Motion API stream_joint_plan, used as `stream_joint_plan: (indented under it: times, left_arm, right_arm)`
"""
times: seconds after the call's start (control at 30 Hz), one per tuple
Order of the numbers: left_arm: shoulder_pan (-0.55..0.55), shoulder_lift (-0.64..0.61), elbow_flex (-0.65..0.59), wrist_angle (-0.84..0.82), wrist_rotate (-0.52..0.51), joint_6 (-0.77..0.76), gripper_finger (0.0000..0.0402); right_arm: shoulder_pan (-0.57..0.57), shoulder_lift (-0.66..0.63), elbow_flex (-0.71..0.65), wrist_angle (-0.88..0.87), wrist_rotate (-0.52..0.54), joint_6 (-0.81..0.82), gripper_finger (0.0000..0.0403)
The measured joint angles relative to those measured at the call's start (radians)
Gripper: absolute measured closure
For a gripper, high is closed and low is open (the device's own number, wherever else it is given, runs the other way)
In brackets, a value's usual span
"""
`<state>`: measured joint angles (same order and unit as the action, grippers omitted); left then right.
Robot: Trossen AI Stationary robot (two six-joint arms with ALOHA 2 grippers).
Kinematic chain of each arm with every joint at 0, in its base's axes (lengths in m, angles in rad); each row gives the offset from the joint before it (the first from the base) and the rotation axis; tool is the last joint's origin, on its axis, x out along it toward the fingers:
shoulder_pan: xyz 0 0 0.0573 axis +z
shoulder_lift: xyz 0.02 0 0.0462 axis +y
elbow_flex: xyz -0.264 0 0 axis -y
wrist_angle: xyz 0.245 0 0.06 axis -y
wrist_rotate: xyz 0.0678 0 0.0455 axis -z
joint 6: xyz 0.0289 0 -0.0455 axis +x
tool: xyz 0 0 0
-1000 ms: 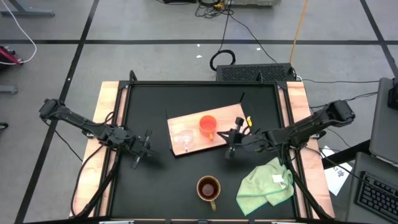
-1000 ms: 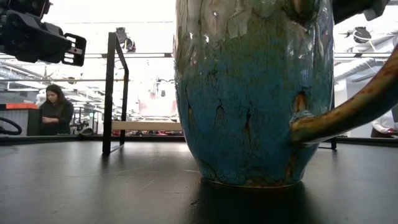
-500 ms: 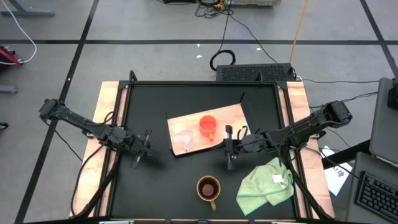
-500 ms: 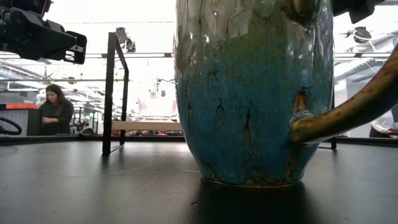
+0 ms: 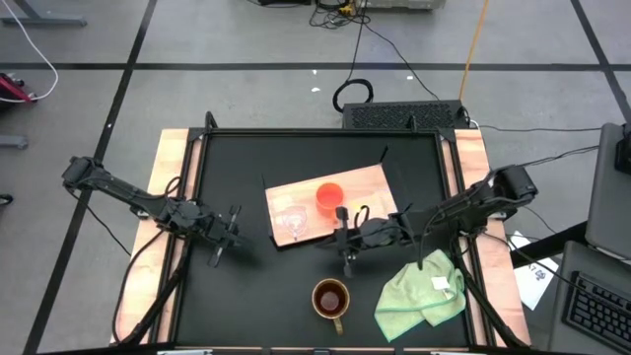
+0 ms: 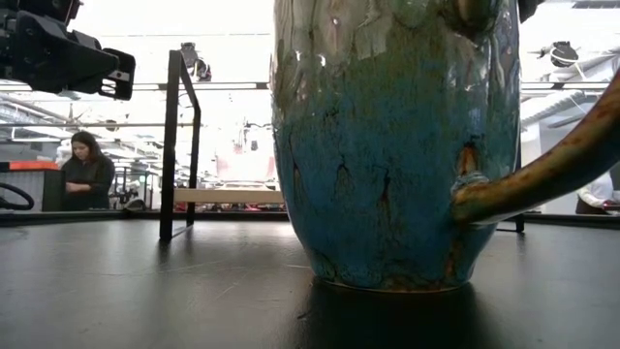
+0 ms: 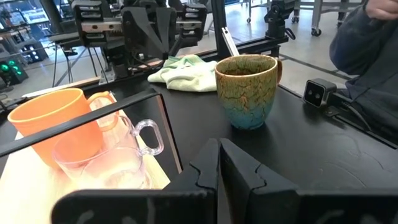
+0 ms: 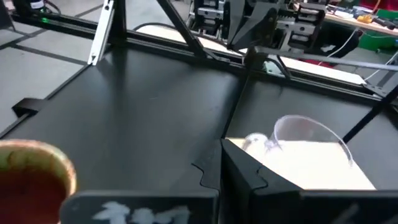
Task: Stack small to large cups/mugs on shelf
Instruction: Adjust the transparent mug
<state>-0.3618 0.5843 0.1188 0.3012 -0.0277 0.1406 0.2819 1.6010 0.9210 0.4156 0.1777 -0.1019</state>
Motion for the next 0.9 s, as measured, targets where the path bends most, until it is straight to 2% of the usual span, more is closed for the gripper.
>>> stream_joint_plan:
  times: [0.43,0.53,0.67,0.9]
  left_arm:
    - [-0.001,0.007,0.0,-0.014,0.006,0.008,0.0383]
    - [-0.001,0.007,0.0,-0.015,0.009,0.012,0.0383]
    - [-0.001,0.006,0.0,-0.028,0.01,0.015,0.0383]
    - [-0.001,0.007,0.0,-0.038,0.019,0.031,0.0383]
  right_arm:
    - [-0.001,0.217,0.206,-0.081,0.024,-0.045,0.0403]
    - [-0.001,0.238,0.245,-0.116,0.039,-0.054,0.0403]
    - [0.004,0.25,0.255,-0.105,0.128,-0.095,0.0403]
    - [0.006,0.249,0.256,-0.08,0.129,-0.139,0.0403]
